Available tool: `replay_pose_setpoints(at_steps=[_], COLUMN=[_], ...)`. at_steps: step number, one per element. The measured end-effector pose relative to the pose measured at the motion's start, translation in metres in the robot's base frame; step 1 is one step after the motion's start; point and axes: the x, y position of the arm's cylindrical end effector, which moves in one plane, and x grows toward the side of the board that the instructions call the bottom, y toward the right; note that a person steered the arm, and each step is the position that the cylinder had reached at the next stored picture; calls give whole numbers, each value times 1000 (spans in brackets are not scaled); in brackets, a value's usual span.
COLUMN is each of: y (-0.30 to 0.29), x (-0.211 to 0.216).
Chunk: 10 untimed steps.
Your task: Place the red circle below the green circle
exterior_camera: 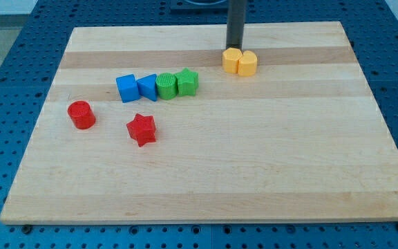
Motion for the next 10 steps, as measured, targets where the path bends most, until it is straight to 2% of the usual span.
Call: replay_pose_setpoints(at_steps=[8,9,10], y=[-294,-295,-295], x=[10,65,80])
